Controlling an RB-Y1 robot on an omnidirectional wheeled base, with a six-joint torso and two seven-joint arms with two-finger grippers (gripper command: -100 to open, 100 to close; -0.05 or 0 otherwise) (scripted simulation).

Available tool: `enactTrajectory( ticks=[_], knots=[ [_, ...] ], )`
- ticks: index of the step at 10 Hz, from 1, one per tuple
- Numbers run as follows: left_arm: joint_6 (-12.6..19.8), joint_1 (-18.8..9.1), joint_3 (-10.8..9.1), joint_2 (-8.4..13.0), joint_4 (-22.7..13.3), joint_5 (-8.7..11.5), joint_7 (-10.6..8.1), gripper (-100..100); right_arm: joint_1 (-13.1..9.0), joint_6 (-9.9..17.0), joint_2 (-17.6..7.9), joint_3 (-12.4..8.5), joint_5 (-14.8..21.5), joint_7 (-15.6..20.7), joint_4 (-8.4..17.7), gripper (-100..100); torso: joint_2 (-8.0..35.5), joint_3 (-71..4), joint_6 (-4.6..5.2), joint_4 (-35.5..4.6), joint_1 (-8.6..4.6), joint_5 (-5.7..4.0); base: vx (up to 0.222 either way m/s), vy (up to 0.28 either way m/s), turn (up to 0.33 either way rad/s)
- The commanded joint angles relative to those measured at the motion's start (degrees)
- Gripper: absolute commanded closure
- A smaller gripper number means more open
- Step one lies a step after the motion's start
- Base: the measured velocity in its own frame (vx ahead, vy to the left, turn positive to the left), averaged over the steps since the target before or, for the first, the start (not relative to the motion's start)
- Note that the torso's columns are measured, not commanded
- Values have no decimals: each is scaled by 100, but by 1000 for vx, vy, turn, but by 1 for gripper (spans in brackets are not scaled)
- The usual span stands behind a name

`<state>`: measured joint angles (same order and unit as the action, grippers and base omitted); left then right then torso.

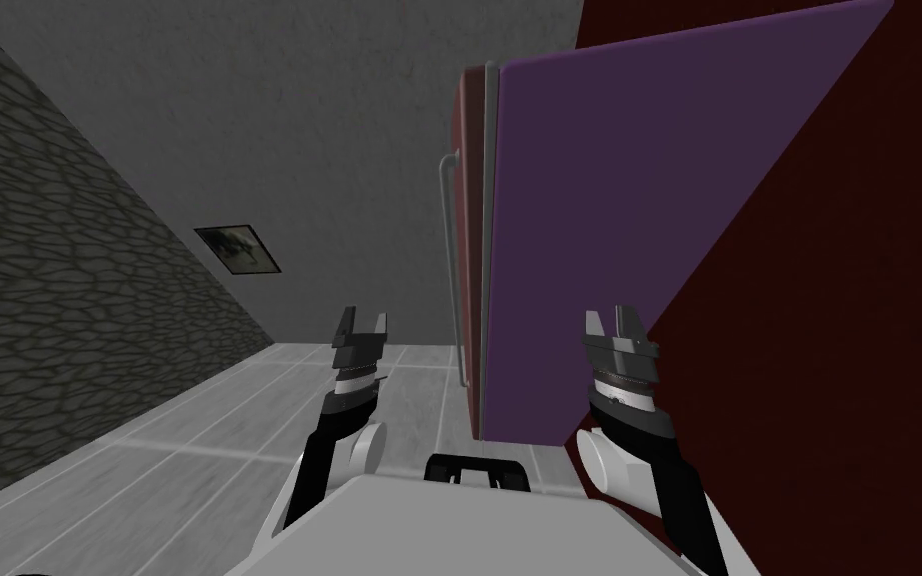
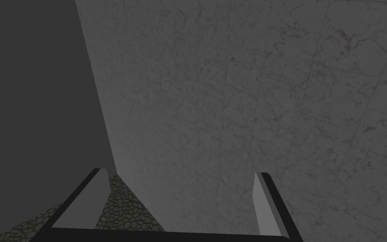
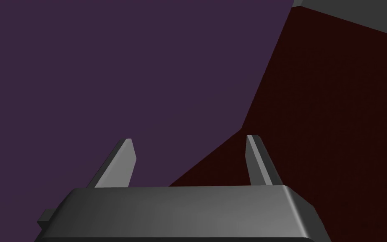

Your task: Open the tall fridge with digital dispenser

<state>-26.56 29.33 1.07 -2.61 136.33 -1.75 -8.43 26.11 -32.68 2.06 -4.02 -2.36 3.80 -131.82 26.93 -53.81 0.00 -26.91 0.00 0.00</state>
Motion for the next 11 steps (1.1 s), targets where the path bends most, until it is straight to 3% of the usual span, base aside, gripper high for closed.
enactTrajectory(
  ticks=[1,2,3,5,10,11],
  knots=[
    [0,0,0,0,0,0,0,0,0,0,0,0,0,0,0,0,423,-846,0,-423,0,0,0,0,0],
    [0,0,0,0,0,0,0,0,0,0,0,0,0,0,0,0,846,-1691,0,-846,0,0,0,0,0],
    [0,0,0,0,0,0,0,0,15,66,-229,-34,1,71,-23,-100,1269,-2538,0,-1269,0,0,4,10,31],
    [1,1,0,0,-2,0,0,0,50,222,-565,-114,3,240,-77,-100,1517,-3043,0,-1514,6,2,-2,28,10],
    [1,1,1,-1,-3,0,0,0,223,929,-1387,-485,14,985,-302,-100,1536,-3075,0,-1537,4,1,0,54,36],
    [1,1,1,-1,-3,0,0,0,223,929,-1387,-485,14,1016,-302,-100,1536,-3076,0,-1537,3,1,-5,52,12]
  ],
)
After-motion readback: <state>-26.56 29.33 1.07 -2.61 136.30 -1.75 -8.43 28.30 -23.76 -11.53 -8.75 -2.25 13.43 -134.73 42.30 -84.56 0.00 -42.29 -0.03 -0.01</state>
